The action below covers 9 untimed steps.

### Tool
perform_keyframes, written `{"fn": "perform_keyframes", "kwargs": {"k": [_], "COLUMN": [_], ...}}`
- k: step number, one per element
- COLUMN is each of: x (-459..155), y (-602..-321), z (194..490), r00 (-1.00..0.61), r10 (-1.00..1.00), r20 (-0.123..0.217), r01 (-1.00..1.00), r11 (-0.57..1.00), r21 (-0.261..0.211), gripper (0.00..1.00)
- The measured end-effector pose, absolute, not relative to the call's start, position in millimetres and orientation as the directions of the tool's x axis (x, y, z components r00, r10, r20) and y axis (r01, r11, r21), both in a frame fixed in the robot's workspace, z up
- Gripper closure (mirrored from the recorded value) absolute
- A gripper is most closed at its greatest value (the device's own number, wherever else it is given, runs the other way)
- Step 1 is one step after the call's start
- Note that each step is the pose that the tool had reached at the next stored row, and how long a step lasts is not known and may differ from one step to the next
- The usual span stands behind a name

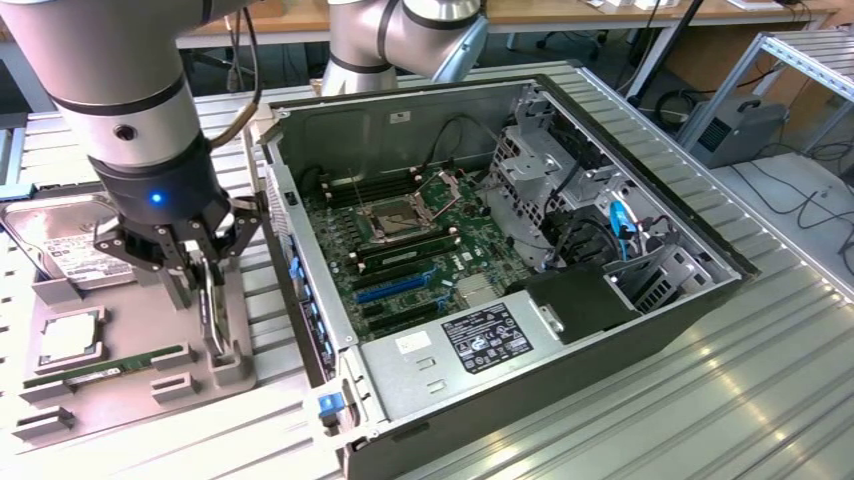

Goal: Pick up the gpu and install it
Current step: 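Pick up the gpu and move the gpu toward the slot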

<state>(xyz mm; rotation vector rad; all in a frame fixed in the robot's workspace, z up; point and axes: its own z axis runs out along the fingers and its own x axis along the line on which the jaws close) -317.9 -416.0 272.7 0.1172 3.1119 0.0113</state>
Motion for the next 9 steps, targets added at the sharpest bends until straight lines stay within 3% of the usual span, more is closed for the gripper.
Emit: {"fn": "perform_keyframes", "kwargs": {"k": [9], "x": [-317.9], "y": [-416.0], "z": [278.8], "r00": [-0.997], "r10": [0.075], "r20": [-0.027], "r01": [0.075], "r11": [0.997], "r21": [0.008], "gripper": [0.73]}}
